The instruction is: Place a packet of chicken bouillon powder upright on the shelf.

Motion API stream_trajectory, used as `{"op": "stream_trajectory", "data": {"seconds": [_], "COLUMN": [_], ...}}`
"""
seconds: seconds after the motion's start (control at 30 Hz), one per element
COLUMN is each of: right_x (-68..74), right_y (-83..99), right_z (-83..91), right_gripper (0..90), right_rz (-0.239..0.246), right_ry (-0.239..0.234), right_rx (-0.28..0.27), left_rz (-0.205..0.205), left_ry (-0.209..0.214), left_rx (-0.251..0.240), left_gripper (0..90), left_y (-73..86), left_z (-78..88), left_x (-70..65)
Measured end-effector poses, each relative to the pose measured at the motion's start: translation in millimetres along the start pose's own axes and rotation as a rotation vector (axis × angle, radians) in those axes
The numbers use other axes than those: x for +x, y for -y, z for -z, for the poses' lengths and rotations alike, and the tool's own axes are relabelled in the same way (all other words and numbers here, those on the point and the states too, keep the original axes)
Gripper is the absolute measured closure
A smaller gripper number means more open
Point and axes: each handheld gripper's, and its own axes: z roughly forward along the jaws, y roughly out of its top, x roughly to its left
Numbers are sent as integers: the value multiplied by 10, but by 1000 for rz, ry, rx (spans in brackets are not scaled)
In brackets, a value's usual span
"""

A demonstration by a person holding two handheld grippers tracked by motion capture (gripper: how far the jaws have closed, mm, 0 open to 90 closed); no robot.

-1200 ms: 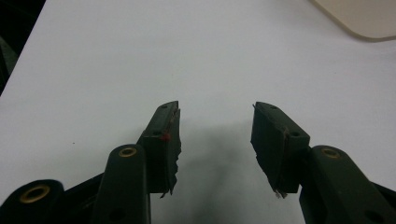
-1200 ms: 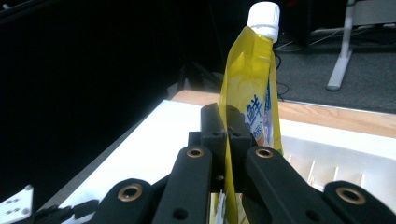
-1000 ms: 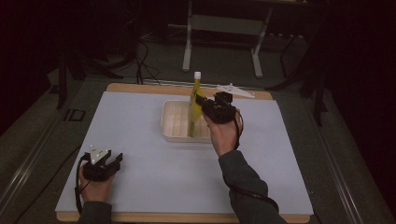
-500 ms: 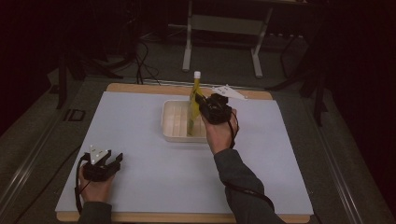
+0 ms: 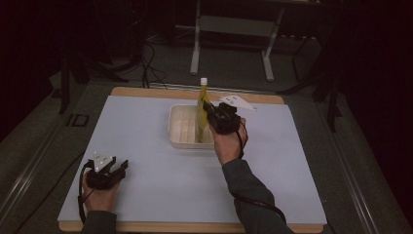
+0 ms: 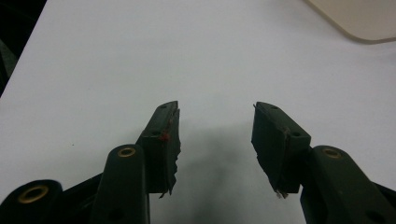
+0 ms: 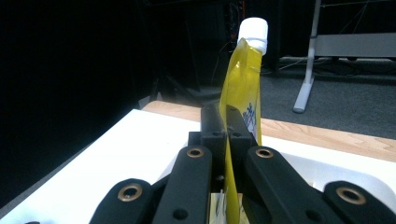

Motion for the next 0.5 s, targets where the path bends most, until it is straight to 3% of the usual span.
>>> {"op": "stream_trajectory", "data": {"seconds": [0.5], "right_x": [43], "right_y": [84], "right_z": [32], "right_gripper": [900], "right_rz": [-5], "right_ry": [21], "right_rx": [15], "left_rz": [0], "left_ry": [0], "left_rx": [0], "left_gripper": [517], "left_y": [1], "left_z": [-2], "left_x": [-3]}}
